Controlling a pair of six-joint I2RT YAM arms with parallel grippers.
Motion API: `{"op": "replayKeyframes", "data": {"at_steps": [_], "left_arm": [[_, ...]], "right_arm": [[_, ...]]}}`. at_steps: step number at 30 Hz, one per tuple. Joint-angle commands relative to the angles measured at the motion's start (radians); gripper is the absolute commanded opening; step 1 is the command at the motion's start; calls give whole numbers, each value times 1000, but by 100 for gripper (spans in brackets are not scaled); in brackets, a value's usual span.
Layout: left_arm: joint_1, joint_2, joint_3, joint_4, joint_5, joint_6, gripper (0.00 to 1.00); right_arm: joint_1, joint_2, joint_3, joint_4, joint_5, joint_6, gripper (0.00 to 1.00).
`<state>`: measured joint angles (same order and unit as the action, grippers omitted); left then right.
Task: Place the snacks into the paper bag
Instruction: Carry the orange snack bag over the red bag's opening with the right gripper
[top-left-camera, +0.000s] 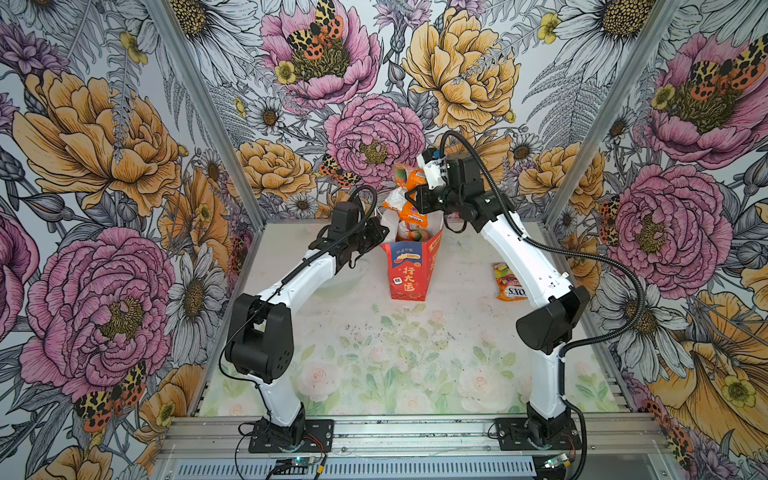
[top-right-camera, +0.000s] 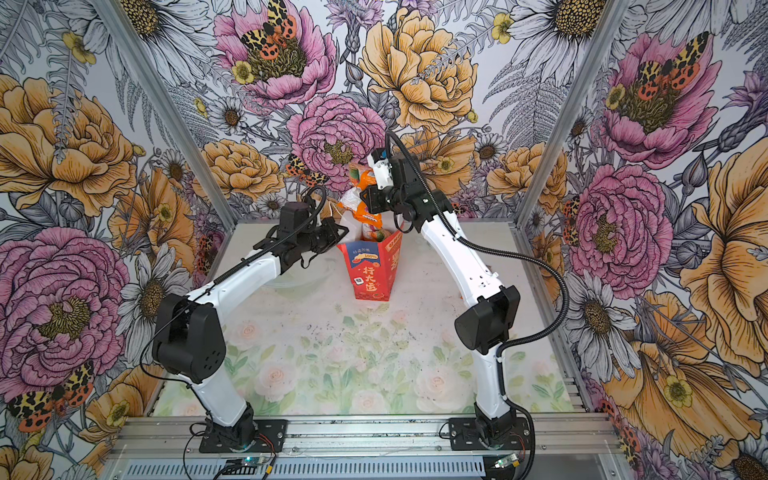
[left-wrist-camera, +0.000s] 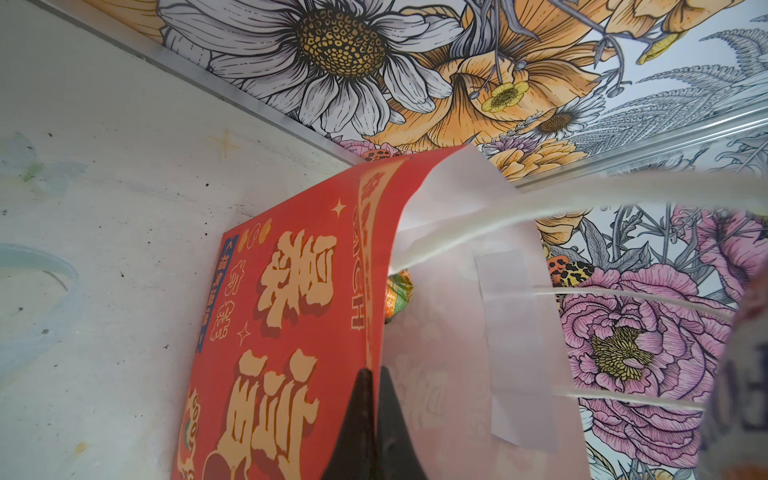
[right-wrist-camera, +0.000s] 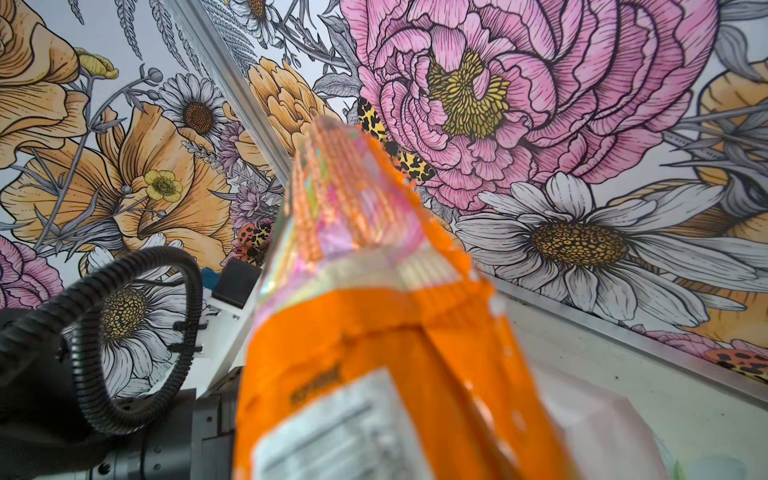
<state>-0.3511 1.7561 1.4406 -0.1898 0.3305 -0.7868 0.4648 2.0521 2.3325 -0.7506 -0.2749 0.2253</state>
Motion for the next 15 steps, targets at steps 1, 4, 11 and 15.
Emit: {"op": "replayKeyframes", "data": {"at_steps": [1,4,11,15], "left_arm": [[3,-27,-22,9,-8,3,0],[3,-27,-22,9,-6,3,0],[1,-32,-26,9,-10,3,0],[1,-35,-28,10,-11,3,0]], "right_arm": [[8,-24,-29,6,25,-41,0],[8,-23,-53,1,36,-61,0],[8,-10,-74,-10,55,-88,0],[9,-4,-74,-13,64,-94,0]]}}
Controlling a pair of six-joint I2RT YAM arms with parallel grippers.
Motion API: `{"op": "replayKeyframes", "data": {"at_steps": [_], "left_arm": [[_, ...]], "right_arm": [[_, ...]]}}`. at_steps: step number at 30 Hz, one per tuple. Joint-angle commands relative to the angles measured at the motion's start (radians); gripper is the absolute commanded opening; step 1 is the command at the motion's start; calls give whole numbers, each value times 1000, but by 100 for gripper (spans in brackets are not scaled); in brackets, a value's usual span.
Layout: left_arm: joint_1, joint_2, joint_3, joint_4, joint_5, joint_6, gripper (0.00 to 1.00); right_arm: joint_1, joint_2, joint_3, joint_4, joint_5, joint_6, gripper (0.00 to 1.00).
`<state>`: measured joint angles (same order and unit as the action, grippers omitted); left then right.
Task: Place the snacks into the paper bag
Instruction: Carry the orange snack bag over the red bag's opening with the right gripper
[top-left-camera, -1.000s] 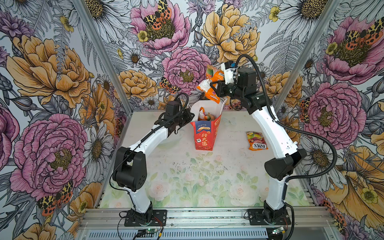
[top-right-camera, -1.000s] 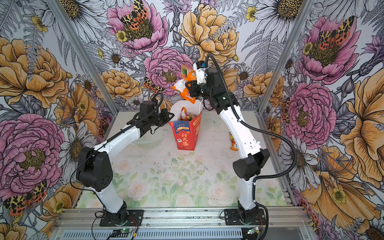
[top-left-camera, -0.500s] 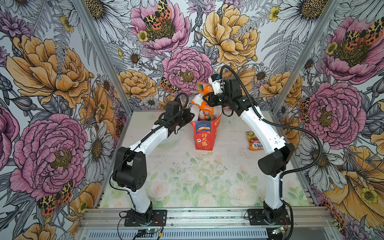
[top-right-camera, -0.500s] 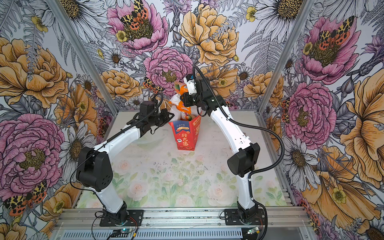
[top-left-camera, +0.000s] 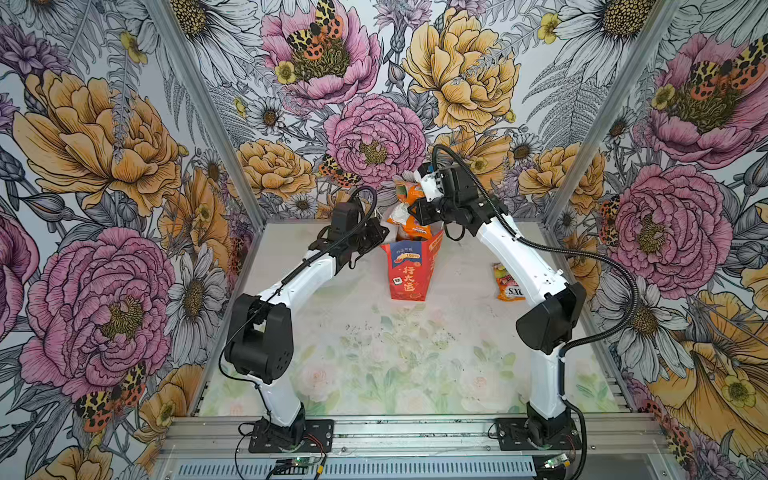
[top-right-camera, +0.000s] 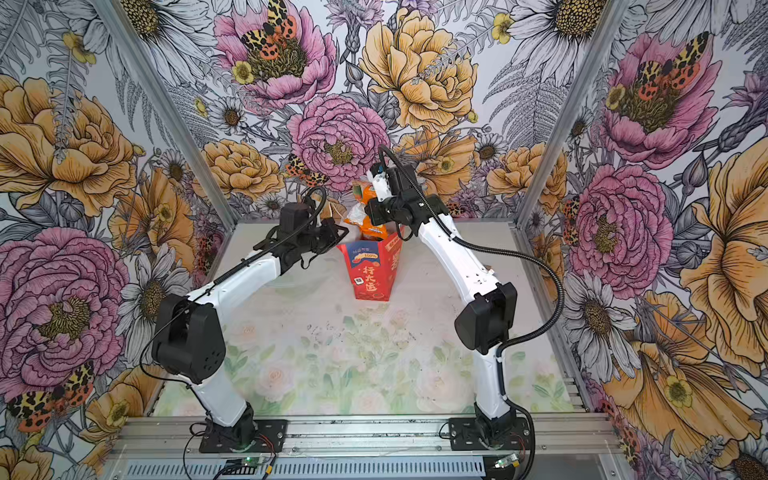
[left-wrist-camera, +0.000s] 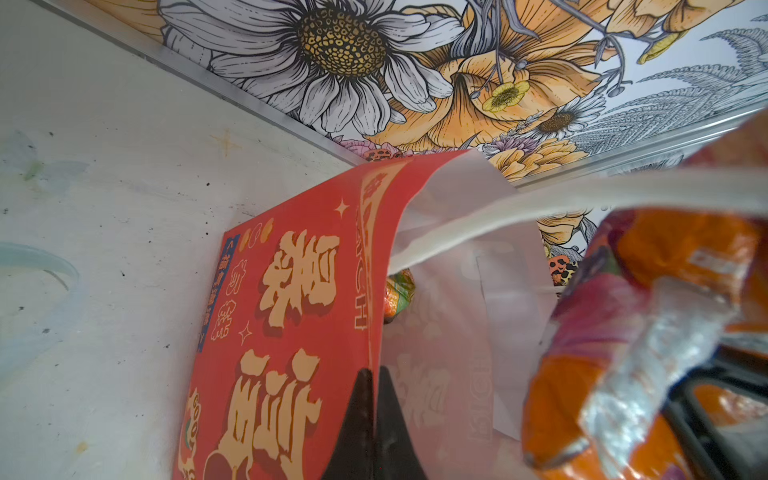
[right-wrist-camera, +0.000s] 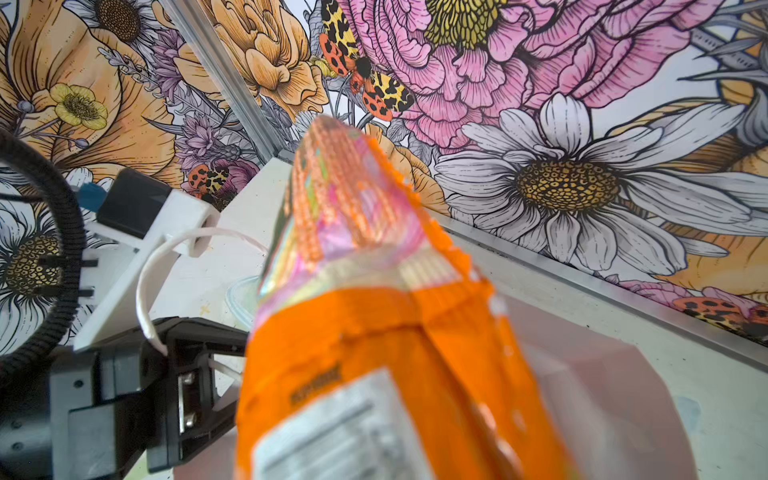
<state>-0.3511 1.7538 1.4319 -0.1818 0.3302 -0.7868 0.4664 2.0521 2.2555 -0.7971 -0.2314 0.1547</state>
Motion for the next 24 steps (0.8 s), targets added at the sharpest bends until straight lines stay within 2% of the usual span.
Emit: {"op": "replayKeyframes", "data": {"at_steps": [1,24], "left_arm": [[1,-32,-19,1,-11,3,0],[4,-27,-23,5,-10,1,0]], "right_arm": [[8,-2,3,32,22,-25,0],[9,61,75,24,46,-12,0]]}}
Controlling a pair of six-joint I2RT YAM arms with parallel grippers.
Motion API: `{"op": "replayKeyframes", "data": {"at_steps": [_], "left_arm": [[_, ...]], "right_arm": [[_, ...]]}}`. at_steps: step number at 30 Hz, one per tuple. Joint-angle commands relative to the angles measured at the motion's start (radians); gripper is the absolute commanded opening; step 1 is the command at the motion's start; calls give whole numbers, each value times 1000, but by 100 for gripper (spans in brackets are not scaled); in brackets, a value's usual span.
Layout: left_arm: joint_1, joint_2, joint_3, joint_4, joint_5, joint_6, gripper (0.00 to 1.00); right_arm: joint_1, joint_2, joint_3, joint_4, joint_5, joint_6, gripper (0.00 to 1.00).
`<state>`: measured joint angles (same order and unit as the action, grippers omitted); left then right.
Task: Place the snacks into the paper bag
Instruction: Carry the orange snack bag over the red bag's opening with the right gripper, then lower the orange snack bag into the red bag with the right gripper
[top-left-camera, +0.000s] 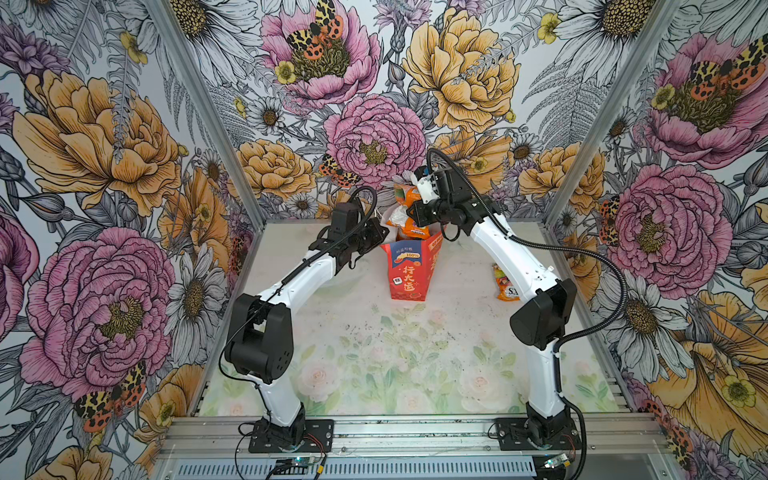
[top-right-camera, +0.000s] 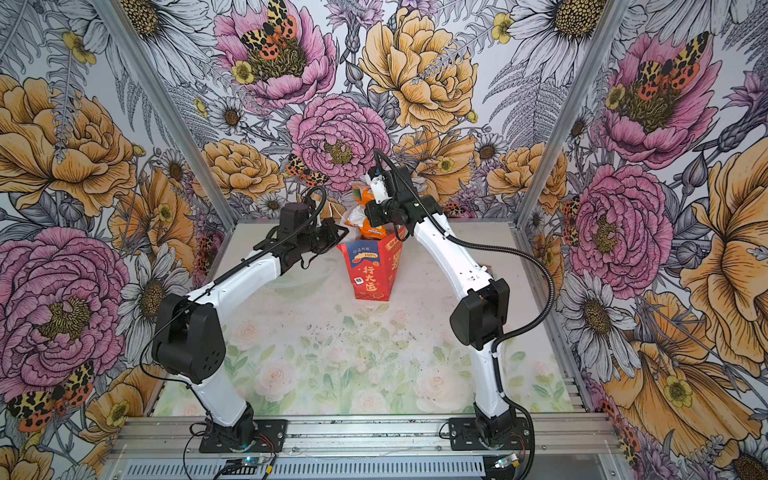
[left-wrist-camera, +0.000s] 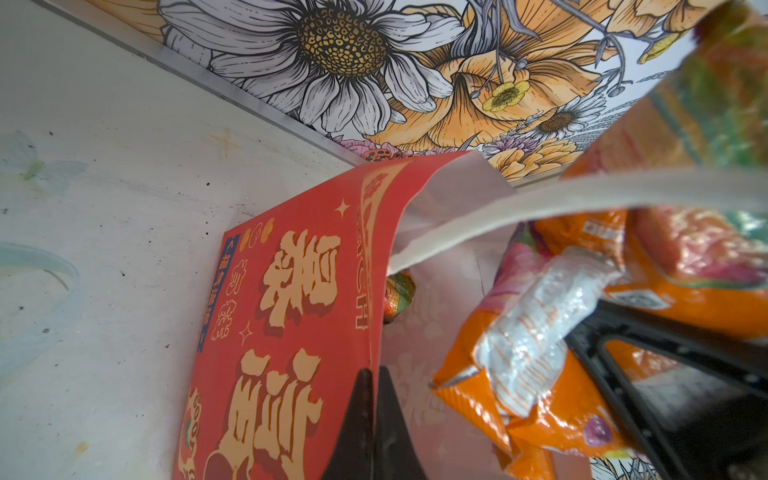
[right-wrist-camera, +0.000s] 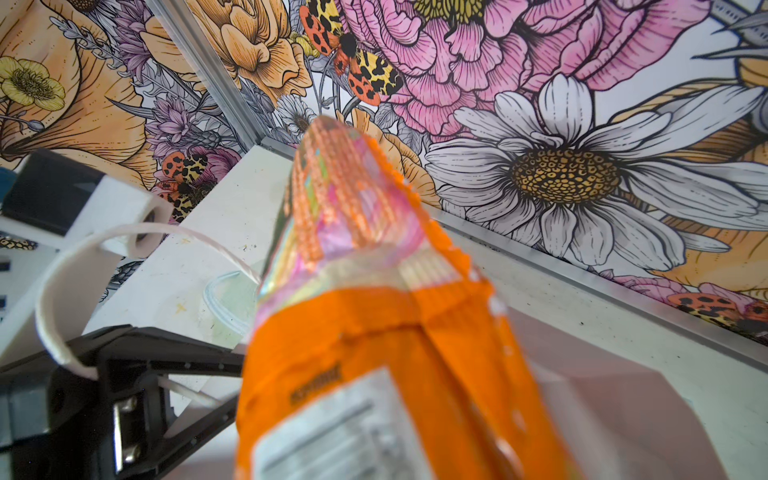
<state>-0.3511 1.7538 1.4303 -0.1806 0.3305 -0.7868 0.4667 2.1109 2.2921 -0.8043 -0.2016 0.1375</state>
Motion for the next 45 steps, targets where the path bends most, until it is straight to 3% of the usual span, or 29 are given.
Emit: {"op": "replayKeyframes", "data": {"at_steps": [1,23,45], "left_arm": [[6,-27,-22,6,-10,0,0],[6,-35,-30,12,-24,-3,0],[-1,-37,-24,10,-33,-5,0]], "right_arm": [[9,0,37,26,17,7,0],[26,-95,-68,-77,-26,3,0],[30,-44,85,-350,-65,14,0]]}}
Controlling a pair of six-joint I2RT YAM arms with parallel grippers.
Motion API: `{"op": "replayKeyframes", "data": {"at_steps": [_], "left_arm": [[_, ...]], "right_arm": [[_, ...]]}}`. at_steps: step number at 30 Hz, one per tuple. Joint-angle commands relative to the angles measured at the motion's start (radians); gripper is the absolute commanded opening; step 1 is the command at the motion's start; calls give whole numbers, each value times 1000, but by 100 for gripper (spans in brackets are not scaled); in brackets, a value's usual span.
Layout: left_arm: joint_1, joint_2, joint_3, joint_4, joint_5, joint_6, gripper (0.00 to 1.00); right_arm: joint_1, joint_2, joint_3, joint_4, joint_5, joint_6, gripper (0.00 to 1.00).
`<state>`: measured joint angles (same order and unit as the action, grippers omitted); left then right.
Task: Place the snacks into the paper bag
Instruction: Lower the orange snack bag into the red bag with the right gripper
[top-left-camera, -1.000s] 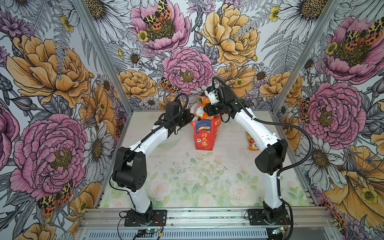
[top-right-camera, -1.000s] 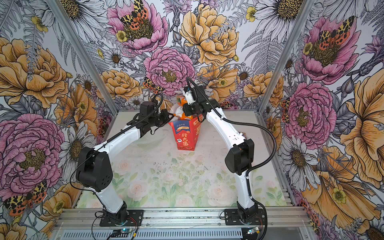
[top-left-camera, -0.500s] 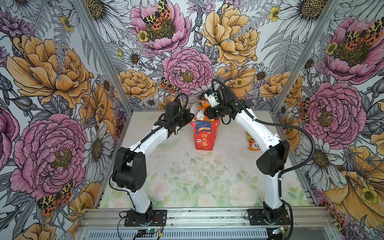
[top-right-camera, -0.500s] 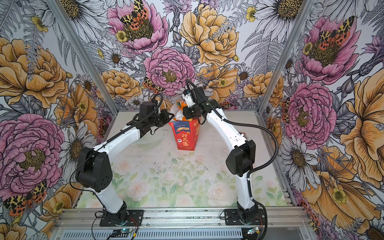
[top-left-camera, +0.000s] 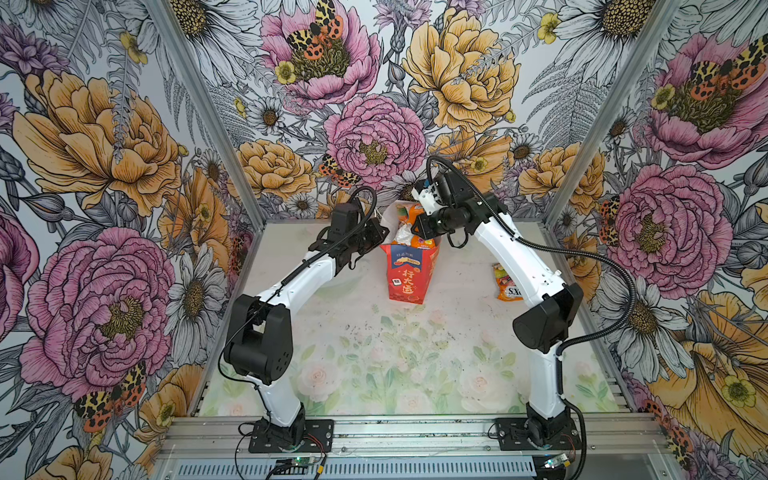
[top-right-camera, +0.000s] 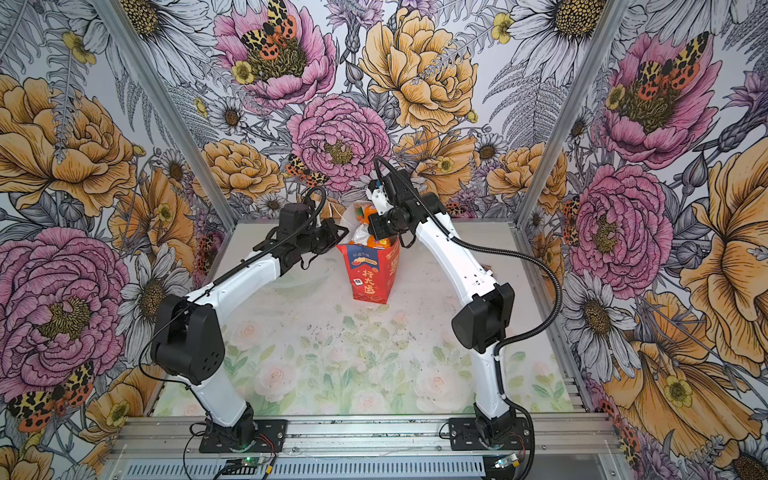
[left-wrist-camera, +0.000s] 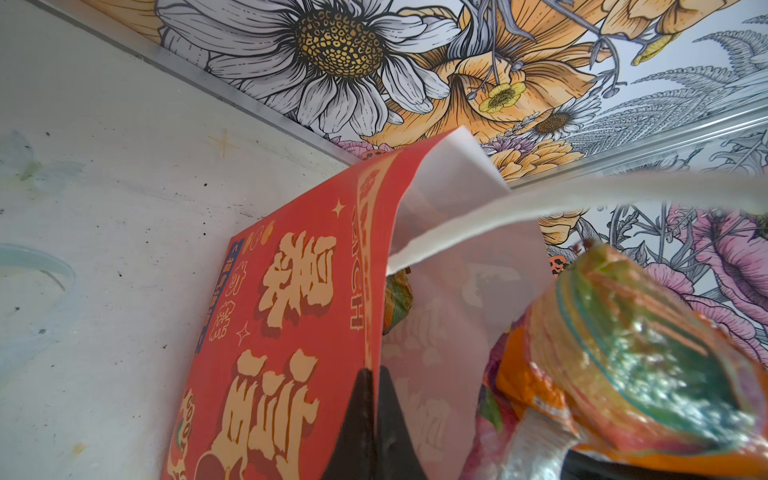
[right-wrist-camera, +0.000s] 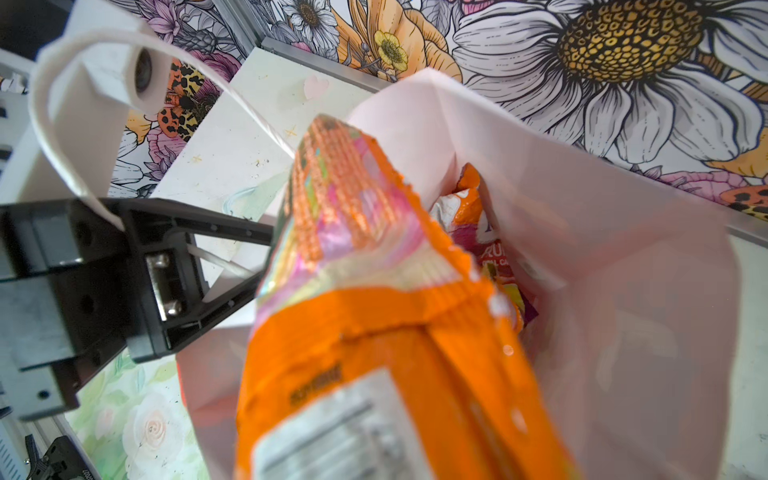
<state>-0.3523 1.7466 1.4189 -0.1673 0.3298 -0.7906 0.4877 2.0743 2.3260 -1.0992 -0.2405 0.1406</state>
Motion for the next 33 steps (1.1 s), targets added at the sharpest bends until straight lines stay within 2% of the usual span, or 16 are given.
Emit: {"op": "replayKeyframes", "data": {"at_steps": [1,11,17,20,33], "left_arm": [[0,-29,-12,-3,-31,-1,0],[-2,-22,0,-8,-27,2,0],[-4,-21,2,-8,-29,2,0],[-4,-21,3,-9,-28,2,0],[-4,-16,5,-9,-25,2,0]], "right_arm": [[9,-4,54,-59,-26,11,0],[11,21,63,-85,-42,19,1],[11,22,65,-88,-39,19,16],[11,23,66,-91,-39,20,19],[17,29,62,-106,-43,14,21]]}}
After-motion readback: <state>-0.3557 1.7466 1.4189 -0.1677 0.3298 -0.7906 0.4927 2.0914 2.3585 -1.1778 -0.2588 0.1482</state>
